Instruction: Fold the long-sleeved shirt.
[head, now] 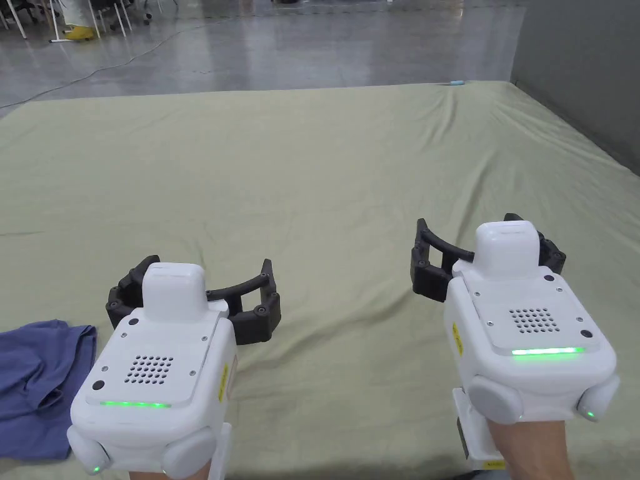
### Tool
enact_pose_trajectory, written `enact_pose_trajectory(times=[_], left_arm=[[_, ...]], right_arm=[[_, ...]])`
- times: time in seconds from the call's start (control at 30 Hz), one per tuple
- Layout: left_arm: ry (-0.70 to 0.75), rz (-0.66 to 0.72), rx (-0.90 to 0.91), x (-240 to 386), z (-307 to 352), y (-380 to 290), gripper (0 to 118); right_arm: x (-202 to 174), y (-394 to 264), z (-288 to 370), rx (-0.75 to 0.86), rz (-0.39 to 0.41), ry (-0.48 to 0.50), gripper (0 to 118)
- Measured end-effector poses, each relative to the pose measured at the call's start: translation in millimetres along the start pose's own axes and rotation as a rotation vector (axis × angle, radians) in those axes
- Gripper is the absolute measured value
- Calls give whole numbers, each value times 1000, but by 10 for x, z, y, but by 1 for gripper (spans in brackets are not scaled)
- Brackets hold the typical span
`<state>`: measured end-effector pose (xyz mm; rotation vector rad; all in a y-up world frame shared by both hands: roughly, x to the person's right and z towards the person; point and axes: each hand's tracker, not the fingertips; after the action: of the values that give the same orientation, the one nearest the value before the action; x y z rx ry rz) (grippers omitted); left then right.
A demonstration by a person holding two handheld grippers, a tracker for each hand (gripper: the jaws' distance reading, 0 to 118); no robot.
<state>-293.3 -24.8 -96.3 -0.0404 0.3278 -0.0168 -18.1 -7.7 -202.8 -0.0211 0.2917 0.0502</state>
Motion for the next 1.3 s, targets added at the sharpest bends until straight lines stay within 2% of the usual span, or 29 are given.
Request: enact_pose_trajectory(times=[0.3,0.43,0.57,0.87,1.3], left_arm=[[4,-3,-8,14,27,-13,117],[17,7,-3,15,44,-6,117],[20,1,-1,20,61,9,117],[7,-53,-6,81,51,18,117],[23,-20,-24,37,24,25,117]], right_arm=[[-21,0,21,-8,6,13,92],[-43,34,36,4,38,19,92],[-48,13,48,0,16,32,92],[-49,15,42,-10,20,15,92],[-65,0,40,-13,24,-3,92]])
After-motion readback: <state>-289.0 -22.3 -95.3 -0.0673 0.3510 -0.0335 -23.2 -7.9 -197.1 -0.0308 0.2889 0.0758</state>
